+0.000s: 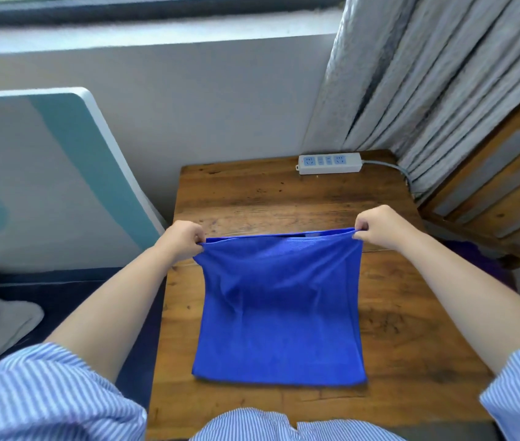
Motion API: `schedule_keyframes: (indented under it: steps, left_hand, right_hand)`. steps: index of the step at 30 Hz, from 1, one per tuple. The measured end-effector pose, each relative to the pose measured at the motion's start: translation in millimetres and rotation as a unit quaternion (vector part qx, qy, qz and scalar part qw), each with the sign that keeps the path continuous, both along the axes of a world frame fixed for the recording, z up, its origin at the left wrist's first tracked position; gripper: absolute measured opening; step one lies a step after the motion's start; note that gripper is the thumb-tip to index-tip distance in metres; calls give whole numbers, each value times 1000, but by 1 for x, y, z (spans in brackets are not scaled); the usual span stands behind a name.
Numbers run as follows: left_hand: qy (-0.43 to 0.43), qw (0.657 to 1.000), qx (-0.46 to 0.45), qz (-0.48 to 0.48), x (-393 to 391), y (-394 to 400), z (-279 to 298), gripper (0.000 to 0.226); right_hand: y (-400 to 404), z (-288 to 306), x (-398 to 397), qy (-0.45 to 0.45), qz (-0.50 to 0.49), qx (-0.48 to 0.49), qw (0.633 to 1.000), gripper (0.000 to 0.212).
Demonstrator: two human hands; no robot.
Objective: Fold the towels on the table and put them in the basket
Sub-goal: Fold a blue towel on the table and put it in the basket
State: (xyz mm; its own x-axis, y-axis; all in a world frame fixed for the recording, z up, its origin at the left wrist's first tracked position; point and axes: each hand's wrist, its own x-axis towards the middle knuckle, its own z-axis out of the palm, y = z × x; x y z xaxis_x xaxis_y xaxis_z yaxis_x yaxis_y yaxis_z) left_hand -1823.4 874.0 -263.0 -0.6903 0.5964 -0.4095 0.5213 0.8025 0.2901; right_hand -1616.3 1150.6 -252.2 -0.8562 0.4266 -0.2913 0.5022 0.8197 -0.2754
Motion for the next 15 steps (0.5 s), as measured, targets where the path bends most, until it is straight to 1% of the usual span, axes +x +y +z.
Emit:
schedule_keyframes:
  steps: [4, 6, 8, 12, 15]
  left_hand:
    - [45, 997, -53, -20, 9, -16, 8, 5]
    - [60, 995, -70, -23, 14, -23, 11, 14]
    - [74, 994, -73, -16, 17, -29, 14, 19]
    - [88, 994, -59, -4, 26, -36, 16, 15]
    - [97, 995, -32, 16, 29, -44, 16, 29]
  right_hand:
    - [-14, 3, 11, 5, -4, 2, 1000, 10]
    - [-20, 6, 19, 20, -9, -14, 1000, 8]
    - [-24, 9, 26, 26, -8, -23, 999, 10]
    - [-34, 14, 34, 36, -5, -20, 999, 15]
    - [-39, 15, 38, 54, -20, -29, 998, 16]
